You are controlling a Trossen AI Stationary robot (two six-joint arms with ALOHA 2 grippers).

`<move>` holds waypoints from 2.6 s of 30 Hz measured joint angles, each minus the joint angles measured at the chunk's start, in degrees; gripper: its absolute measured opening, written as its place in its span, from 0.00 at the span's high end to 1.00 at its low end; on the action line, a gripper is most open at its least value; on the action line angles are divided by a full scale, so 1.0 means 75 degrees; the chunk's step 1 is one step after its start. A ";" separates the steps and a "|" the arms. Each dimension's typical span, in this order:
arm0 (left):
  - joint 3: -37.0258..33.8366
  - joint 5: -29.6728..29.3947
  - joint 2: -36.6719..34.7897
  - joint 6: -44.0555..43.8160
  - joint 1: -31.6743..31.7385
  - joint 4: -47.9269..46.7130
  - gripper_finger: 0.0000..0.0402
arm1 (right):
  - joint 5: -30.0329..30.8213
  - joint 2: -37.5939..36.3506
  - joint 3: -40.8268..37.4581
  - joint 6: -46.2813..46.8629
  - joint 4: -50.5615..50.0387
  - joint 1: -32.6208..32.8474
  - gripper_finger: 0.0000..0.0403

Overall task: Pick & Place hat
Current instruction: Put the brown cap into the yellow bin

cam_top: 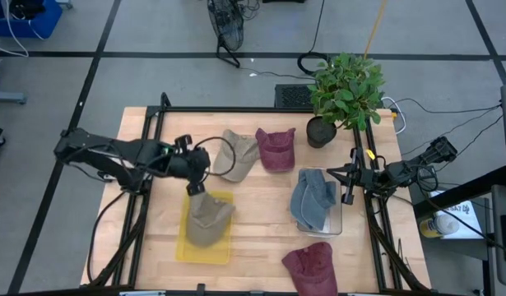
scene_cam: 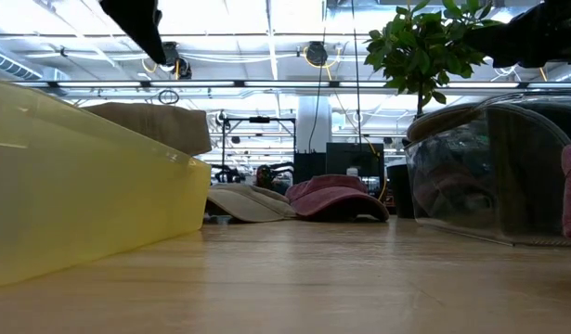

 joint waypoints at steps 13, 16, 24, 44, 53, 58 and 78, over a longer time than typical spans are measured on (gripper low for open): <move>-0.0011 0.1786 0.0197 0.2180 0.0689 -0.0830 0.99 | -0.0001 -0.0003 0.0000 0.0000 -0.0008 0.0002 1.00; -0.0010 0.2016 0.0175 0.2643 0.0585 -0.0803 0.98 | 0.0000 -0.0003 0.0000 0.0000 -0.0008 0.0002 1.00; -0.0009 0.2485 0.0184 0.3100 0.0511 -0.0768 0.98 | 0.0000 -0.0003 0.0000 0.0000 -0.0008 -0.0001 1.00; 0.0207 0.1462 0.0656 0.2770 0.1495 0.0298 0.99 | -0.0003 -0.0003 0.0000 0.0000 0.0027 -0.0001 1.00; 0.1143 0.1870 0.2494 0.4228 0.2467 0.0900 0.98 | -0.0012 0.0000 -0.0003 -0.0050 0.0005 -0.0001 1.00; 0.2276 0.2148 0.3913 0.4462 0.2952 0.1341 0.97 | -0.0020 0.0000 -0.0003 -0.0054 -0.0011 -0.0001 1.00; 0.3139 0.3600 0.5266 0.3105 0.4213 0.1019 0.31 | -0.0010 0.0000 -0.0003 -0.0055 -0.0323 -0.0001 1.00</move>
